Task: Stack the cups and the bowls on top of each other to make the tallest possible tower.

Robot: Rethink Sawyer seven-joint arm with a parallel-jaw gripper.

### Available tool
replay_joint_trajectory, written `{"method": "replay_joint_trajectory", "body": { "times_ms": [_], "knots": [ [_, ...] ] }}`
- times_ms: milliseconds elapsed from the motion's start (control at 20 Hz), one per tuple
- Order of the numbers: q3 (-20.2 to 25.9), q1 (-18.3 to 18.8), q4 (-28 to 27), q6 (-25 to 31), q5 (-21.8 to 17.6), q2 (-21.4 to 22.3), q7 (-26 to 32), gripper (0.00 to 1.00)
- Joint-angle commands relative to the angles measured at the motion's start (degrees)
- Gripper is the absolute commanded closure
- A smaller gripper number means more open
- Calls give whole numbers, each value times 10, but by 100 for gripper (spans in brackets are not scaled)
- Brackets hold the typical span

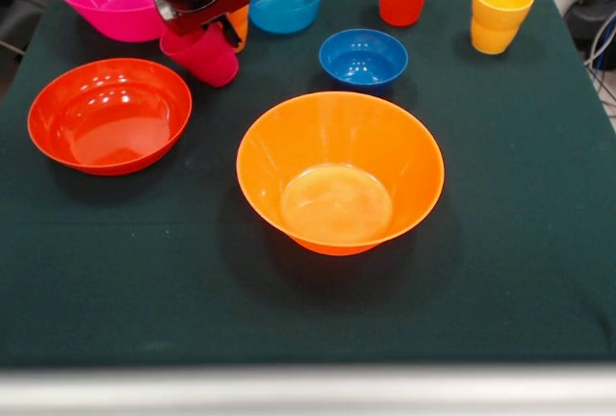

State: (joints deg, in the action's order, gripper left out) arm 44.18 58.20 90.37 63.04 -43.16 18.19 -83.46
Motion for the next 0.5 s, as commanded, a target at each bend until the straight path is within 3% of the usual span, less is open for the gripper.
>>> {"method": "replay_joint_trajectory", "body": {
  "times_ms": [50,250,500],
  "knots": [
    [6,-22,-30,-30,-42,-12,168,100],
    [8,-36,-30,-20,-36,7,148,100],
    [-1,-88,-26,-8,-48,64,90,100]
  ]
}}
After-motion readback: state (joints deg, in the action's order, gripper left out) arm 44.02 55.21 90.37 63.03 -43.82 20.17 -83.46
